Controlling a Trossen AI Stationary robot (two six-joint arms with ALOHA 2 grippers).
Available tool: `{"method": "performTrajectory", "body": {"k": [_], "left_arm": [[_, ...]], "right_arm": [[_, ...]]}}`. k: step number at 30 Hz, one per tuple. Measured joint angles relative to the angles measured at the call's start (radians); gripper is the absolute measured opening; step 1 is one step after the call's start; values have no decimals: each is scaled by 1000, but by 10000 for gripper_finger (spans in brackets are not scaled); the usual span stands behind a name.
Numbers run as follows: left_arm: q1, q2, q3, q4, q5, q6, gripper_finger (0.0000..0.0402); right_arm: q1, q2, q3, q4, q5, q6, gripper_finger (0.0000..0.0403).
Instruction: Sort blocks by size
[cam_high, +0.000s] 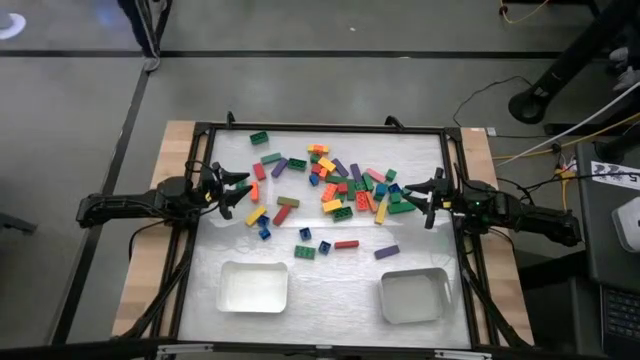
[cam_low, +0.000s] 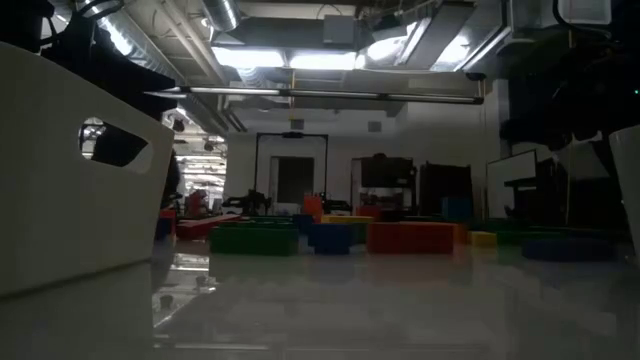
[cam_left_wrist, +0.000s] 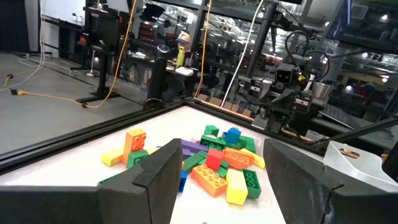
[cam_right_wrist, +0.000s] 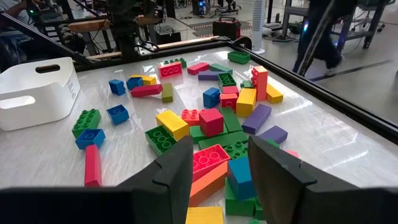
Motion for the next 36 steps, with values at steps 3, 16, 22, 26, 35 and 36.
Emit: {"method": "performTrajectory", "body": {"k": [3,16,22,26,35,36], "left_arm": [[0,0,0,0,0,0,212],[0,0,0,0,0,0,212],[0,0,0,0,0,-29,212],[0,0,0,0,0,-30,212],[0,0,0,0,0,-38,212],[0,0,0,0,0,-38,212]], "right_arm": [[0,0,0,0,0,0,154],[0,1,-8,117,-1,70,154],[0,3,-6,275,-43,72,154],[0,3,-5,288,-63,78,154],[0,94,-3,376,-63,65,187],[0,118,-3,394,-63,50,194]]}}
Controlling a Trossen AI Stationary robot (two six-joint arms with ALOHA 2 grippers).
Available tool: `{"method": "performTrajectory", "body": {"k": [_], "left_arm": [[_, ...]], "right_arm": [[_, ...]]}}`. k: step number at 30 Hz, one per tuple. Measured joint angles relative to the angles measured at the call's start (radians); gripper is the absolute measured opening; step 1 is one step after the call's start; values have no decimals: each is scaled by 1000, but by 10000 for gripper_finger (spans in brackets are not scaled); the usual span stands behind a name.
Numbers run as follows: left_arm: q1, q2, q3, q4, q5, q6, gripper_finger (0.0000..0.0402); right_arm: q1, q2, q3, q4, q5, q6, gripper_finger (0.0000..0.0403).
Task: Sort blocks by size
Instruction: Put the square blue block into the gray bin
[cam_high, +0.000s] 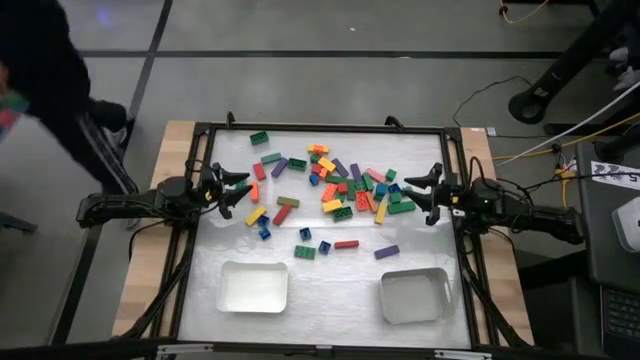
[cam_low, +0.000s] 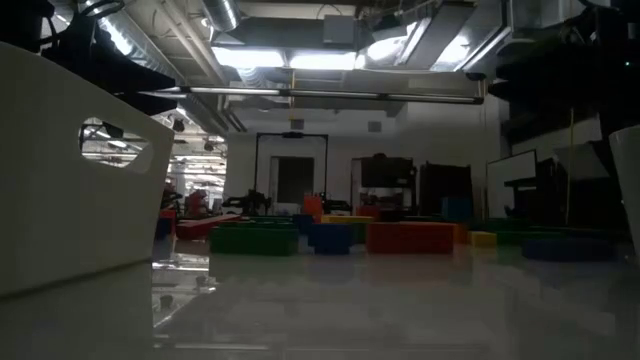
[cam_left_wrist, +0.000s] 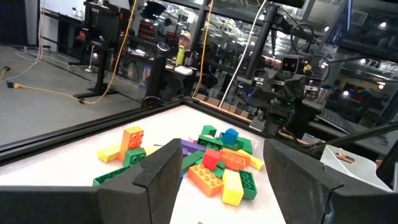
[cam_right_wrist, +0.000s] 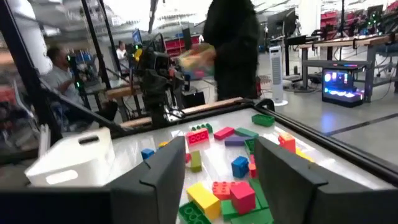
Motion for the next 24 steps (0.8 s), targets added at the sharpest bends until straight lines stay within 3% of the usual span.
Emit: {"method": "performTrajectory", "body": {"k": [6,15,24], "left_arm": [[0,0,0,0,0,4,212],[0,0,0,0,0,4,212],[0,0,0,0,0,4,212]], "right_arm": [[0,180,0,65,15,-76,226],[0,460,78,74,72,-200,227],[-28,738,276,-131,88,-211,227]]}}
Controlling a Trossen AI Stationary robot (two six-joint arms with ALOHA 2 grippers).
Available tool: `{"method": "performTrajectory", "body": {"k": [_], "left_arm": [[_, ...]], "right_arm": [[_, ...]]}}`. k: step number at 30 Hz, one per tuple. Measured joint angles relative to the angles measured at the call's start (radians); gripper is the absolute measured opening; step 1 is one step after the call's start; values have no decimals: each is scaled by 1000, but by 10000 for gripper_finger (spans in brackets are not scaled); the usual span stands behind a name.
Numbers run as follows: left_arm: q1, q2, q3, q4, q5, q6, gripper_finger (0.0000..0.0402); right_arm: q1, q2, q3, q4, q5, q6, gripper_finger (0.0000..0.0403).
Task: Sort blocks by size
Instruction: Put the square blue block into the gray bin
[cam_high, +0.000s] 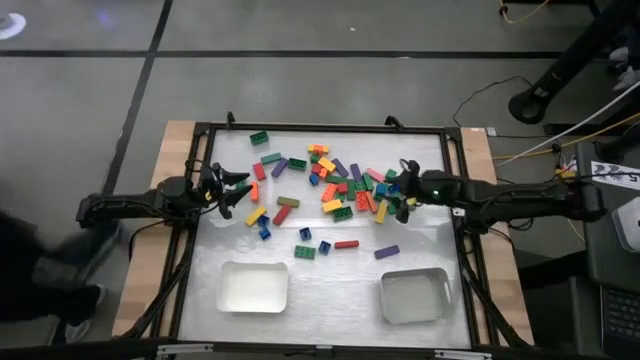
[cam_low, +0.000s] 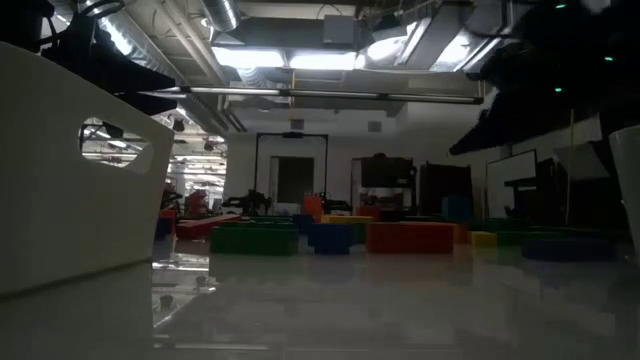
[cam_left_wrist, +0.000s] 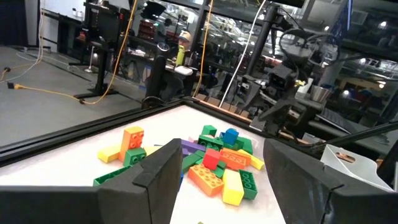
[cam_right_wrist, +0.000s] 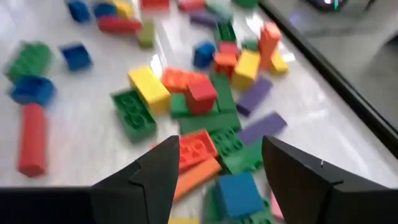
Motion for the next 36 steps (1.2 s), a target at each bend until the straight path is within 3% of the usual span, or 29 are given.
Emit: {"method": "performTrajectory", "body": {"k": [4,8,15,36], "left_arm": [[0,0,0,0,0,-1,212],[0,0,0,0,0,-18,212],[0,0,0,0,0,-27,212],[0,0,0,0,0,-26,212]], "right_arm": [[-60,126,104,-127,-7,1,227],[-120,241,200,-242,-79,2,227],[-151,372,285,-295,-124,-57,227],[-149,410,301,-398,-115,-79,227]]}}
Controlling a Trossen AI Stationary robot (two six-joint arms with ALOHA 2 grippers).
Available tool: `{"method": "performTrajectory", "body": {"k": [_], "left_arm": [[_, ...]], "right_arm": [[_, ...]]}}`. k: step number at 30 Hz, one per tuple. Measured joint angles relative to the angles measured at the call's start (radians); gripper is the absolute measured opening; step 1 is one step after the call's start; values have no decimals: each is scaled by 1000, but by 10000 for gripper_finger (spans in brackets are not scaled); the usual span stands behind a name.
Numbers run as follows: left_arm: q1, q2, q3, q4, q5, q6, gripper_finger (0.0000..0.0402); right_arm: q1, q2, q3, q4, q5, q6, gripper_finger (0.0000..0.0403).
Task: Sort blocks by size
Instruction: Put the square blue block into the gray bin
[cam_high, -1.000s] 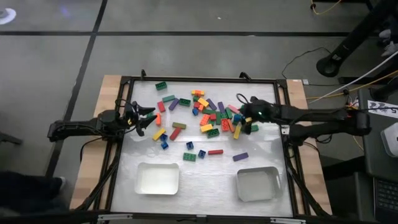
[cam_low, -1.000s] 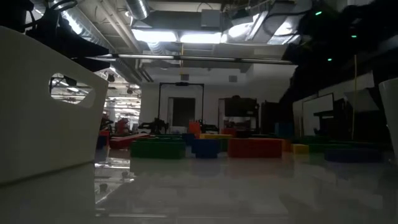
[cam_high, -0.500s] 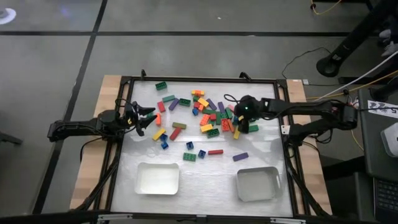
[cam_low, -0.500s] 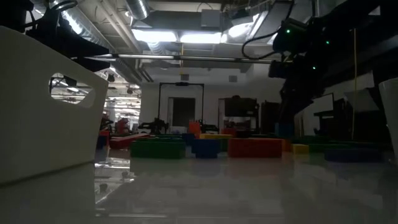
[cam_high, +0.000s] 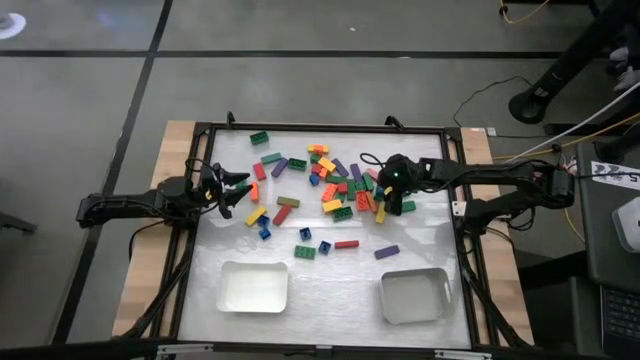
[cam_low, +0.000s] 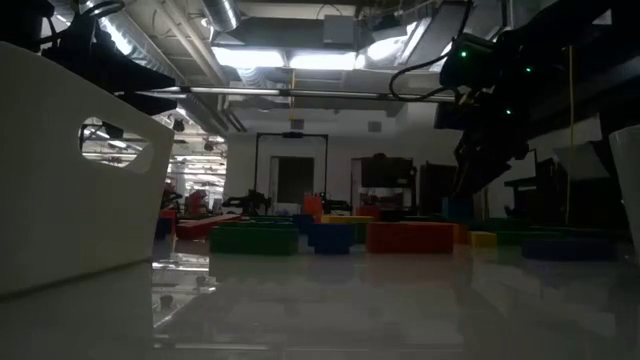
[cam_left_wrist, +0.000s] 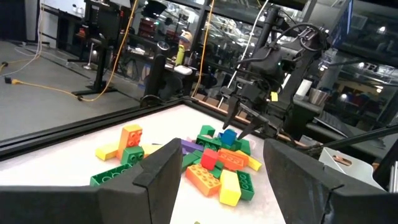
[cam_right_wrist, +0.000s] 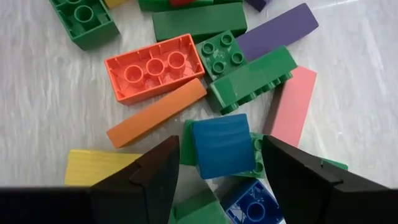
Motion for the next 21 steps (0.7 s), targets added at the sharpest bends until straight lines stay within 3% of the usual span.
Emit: {"method": "performTrajectory", "body": {"k": [21], "left_arm": [[0,0,0,0,0,0,212]], "right_arm": [[0,104,0,29,2,3,218]]}}
